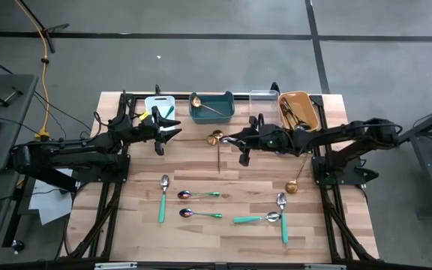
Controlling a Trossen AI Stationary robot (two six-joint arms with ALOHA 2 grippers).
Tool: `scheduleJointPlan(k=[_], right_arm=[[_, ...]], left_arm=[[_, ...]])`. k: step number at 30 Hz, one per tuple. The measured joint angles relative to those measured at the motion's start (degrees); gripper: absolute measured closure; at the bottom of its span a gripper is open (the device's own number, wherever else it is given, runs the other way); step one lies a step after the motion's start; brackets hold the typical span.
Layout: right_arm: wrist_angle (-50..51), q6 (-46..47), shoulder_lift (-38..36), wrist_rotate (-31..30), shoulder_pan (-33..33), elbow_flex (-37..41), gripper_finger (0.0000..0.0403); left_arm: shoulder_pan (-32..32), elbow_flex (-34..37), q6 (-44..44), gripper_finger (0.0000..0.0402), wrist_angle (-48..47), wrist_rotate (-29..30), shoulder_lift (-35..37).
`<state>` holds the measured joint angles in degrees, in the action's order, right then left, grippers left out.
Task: Sort silverware by color (type)
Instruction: Put the gold spoon into the blue bin
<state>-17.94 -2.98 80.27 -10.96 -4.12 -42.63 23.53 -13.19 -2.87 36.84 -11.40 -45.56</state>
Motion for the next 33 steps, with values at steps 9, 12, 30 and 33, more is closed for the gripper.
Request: scheduleJointPlan(k=[9,12,30,33], right_arm=[[0.05,4.61,0.0,0.02,0.0,0.0,0.033],[-0.14,6.87,0.02,0.02,0.0,0.0,0.033],[15.94,47.77,7.51,-4.59,2.28,-10.74,0.033],[29.93,49.3,15.74,-5.85,3.14,-21.05,0.033]], left_arm=[[0.0,0.0,-0.01,0.0268,-1.11,0.0,-0.02],[0.0,0.0,0.0,0.0268,-1.07,0.0,-0.02],[-0.01,0.0,-0.07,0.0268,-0.58,0.0,0.0],[-0.04,0.0,-0.07,0.0268,-0.48,-0.02,-0.02]])
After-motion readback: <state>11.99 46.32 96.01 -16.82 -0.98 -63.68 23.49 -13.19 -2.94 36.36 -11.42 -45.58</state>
